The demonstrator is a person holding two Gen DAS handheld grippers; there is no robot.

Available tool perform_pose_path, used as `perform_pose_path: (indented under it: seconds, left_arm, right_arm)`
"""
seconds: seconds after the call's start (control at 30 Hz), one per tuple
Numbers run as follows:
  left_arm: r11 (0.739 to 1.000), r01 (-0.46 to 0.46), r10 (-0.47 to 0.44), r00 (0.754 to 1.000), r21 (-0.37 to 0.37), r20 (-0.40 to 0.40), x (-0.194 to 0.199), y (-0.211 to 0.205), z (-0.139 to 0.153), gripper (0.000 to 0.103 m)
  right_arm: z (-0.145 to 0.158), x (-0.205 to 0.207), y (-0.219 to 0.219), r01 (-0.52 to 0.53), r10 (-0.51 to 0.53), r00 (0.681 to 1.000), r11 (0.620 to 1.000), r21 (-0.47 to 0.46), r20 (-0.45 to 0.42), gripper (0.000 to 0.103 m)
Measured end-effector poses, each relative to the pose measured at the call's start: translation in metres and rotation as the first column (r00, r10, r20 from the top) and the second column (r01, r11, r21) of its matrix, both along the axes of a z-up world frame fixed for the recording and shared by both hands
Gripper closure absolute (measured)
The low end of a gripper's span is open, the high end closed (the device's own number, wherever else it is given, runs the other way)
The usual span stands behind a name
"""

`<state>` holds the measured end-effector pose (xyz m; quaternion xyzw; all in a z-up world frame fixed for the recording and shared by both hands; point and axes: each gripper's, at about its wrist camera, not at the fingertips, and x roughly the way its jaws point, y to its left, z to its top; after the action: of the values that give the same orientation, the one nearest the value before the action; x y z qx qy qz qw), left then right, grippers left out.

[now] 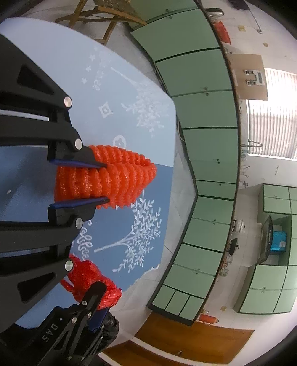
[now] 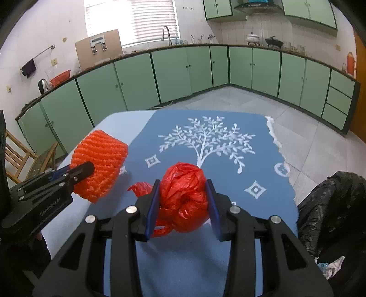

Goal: Collect trash
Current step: 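Lift the foam net and red bag and carry them over the black bin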

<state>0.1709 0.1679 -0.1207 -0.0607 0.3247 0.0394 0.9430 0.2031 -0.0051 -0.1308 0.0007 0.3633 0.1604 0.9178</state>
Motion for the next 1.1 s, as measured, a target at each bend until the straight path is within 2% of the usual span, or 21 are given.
perform_pose_path:
  seconds: [0.5,1.1]
  left_arm:
    - [0.998,0.052,-0.056,0.994,0.047,0.091,-0.029,-0.034,0.049,0.080]
    - [0.991,0.123,-0.130,0.978,0.053,0.164,-0.057,-0.085,0.086,0.080]
  right_arm:
    - [0.061,-0.032,-0.031,0.018,-0.018,0.995,1.000,0.007,0.100,0.066]
    - [0.107,-0.075,-0.073,0.068,-0.069,0.979,0.998,0.013,0.192,0.066]
